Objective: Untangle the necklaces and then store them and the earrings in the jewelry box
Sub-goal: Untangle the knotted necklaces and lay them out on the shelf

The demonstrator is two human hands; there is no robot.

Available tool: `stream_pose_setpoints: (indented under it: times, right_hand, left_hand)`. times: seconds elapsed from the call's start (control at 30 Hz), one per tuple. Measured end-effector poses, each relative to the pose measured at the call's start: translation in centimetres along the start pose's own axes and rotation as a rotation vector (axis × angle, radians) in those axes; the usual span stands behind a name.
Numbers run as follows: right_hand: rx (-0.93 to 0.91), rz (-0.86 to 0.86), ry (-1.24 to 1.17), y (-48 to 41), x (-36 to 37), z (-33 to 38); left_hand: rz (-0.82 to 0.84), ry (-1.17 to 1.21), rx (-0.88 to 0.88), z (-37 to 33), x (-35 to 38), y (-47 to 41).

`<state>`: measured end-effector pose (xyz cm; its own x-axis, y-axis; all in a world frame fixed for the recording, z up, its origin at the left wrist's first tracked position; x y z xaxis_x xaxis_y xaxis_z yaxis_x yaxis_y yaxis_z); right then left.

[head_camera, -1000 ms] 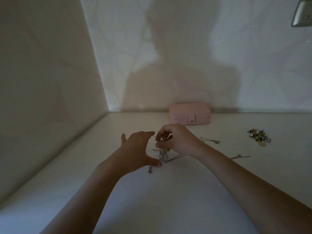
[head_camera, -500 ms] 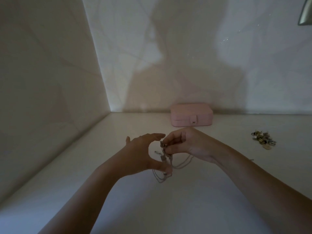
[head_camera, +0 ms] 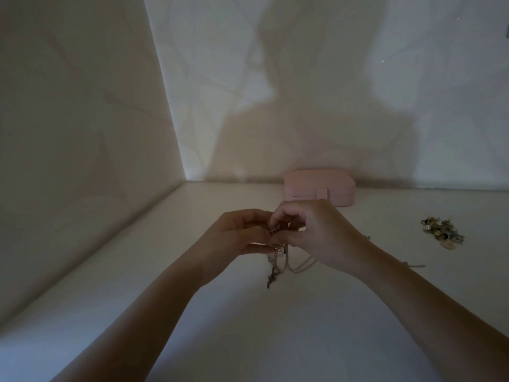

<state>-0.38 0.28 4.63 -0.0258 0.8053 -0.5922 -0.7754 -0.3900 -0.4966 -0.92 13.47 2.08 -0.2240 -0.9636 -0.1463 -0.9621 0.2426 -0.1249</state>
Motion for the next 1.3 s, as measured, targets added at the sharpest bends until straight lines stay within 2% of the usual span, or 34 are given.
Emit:
stream_pose_setpoints:
  times: [0.13, 0.27, 0.43, 0.5, 0.6, 0.67, 0.77, 0.83, 0.97, 1.13, 1.3]
  right_hand:
    - [0.018, 0.006, -0.194, -0.1, -0.1, 0.1]
    - [-0.032, 0.012, -0.264, -0.1, -0.3, 0.8]
    - [0.047, -0.072, -0.437, -0.5, -1.3, 0.0]
    - [0.066, -0.049, -0.449, -0.6, -1.4, -0.1]
    - [0.092, 0.073, -0.491, -0.4, -0.7, 0.0]
    - [0.103, 0.103, -0.431, -0.2, -0.2, -0.3]
    - [0.096, 0.037, -0.28, -0.2, -0.5, -0.7]
    - [0.079, 0.009, -0.262, -0.2, -0.9, -0.4]
    - [0.079, 0.038, -0.428, -0.1, -1.0, 0.5]
    - [0.1, 0.049, -0.477, 0.0, -1.0, 0.7]
    - [0.126, 0.009, -0.513, 0.2, -1.3, 1.1]
  left_hand:
    - [0.008, 0.065, 0.007, -0.1, -0.3, -0.3]
    - [-0.011, 0.124, 0.01, -0.3, -0.8, -0.3]
    - [-0.08, 0.091, -0.013, -0.3, -1.3, -0.3]
    - [-0.034, 0.05, -0.021, -0.2, -1.1, -0.3]
    - [0.048, -0.027, 0.005, -0.3, -0.5, 0.0]
    - [0.054, -0.055, 0.033, -0.2, -0.3, 0.0]
    - [0.062, -0.024, 0.044, -0.3, 0.0, 0.0]
    - [0.083, 0.019, 0.055, -0.4, 0.4, 0.1]
    - [0.108, 0.056, 0.093, -0.7, 1.0, 0.3]
    - [0.127, -0.04, 0.131, -1.2, 1.4, 0.6]
    - [0.156, -0.018, 0.118, -1.0, 2.3, 0.8]
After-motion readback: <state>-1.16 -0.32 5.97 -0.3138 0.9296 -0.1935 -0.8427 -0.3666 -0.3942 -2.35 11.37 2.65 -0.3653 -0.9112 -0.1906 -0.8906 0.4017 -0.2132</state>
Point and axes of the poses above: each hand's wrist, its own y-axis away from the middle knuckle, its own x-axis out of the palm, z = x × y, the point moved 6 cm from there along -y, towards the middle knuckle, and after that the axes turned 5 degrees about -z, right-handed, at the moved point
